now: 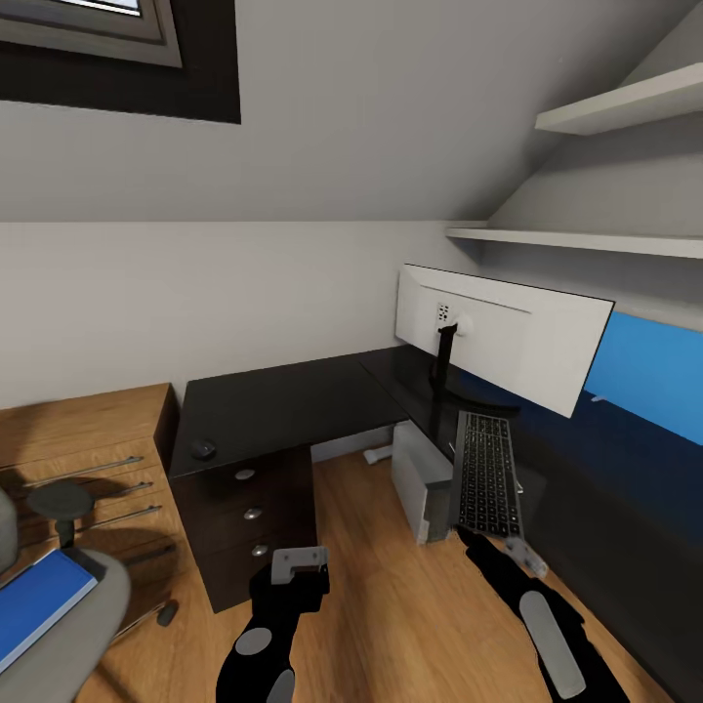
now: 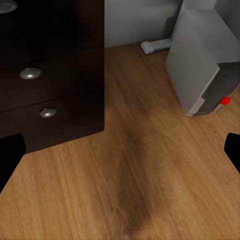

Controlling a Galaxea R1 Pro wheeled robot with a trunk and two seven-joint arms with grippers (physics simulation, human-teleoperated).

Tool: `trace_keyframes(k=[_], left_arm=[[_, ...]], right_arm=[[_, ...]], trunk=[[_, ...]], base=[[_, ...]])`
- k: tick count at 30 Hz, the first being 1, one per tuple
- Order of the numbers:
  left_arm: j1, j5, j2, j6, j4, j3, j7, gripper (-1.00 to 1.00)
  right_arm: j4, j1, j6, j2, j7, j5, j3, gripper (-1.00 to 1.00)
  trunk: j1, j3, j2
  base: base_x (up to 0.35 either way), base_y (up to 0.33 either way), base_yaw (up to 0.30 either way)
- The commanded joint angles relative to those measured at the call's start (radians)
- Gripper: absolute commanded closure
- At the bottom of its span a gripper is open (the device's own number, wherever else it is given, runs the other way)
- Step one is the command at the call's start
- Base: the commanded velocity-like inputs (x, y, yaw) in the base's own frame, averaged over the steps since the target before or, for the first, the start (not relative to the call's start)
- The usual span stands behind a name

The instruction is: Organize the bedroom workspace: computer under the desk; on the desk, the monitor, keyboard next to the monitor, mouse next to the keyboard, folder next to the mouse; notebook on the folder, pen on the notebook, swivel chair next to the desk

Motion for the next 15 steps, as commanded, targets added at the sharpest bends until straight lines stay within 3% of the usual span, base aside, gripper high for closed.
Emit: trace_keyframes(k=[1,6,15], left_arm=[[-0.001,0.010,0.000,0.002,-0.001,-0.002,0.010,-1.00],[-0.001,0.010,0.000,0.002,-0.001,-0.002,0.010,-1.00],[-0.001,0.010,0.000,0.002,-0.001,-0.002,0.009,-1.00]], right_arm=[[-0.001,0.000,0.005,0.000,-0.007,-0.011,-0.006,-1.00],[-0.001,0.000,0.006,0.000,-0.007,-0.012,-0.051,-1.00],[-0.001,0.000,0.004,0.004,-0.003,-0.013,-0.073,-1.00]], trunk=[[0.000,-0.001,-0.001],[0.000,-0.001,-0.001],[0.000,-0.001,-0.001]], base=[[0.000,0.000,0.000],[0.000,0.000,0.000],[0.000,0.000,0.000]])
